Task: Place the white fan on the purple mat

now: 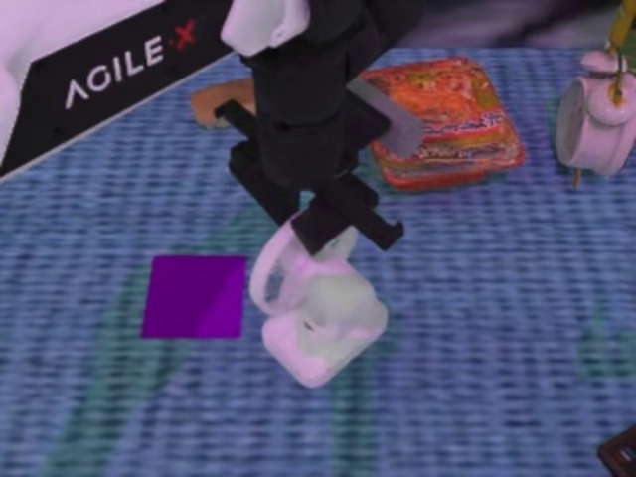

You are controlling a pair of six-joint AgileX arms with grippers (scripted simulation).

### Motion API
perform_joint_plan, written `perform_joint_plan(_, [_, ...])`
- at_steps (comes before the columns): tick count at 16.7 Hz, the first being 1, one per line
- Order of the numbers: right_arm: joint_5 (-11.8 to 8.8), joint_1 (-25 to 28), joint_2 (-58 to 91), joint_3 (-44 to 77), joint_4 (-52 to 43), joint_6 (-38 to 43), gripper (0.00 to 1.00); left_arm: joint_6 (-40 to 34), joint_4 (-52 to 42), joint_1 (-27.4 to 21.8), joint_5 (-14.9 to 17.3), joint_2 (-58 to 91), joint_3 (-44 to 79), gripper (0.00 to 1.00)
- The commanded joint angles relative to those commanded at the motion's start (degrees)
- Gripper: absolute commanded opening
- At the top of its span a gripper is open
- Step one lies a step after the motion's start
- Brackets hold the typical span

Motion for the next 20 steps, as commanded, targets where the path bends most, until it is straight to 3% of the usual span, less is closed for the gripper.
perform_joint_plan(4, [0.0, 0.0, 0.0, 0.0, 0.0, 0.0, 1.00, -6.0, -0.6, 0.7, 0.0, 0.4, -0.4, 0.00])
perform_joint_plan(8, [0.0, 0.0, 0.0, 0.0, 0.0, 0.0, 1.00, -21.6, -1.5, 2.9, -0.1, 0.5, -0.9, 0.00])
perform_joint_plan(20, [0.0, 0.0, 0.0, 0.0, 0.0, 0.0, 1.00, -96.9, -1.0, 13.7, -0.3, -4.2, -5.9, 0.00])
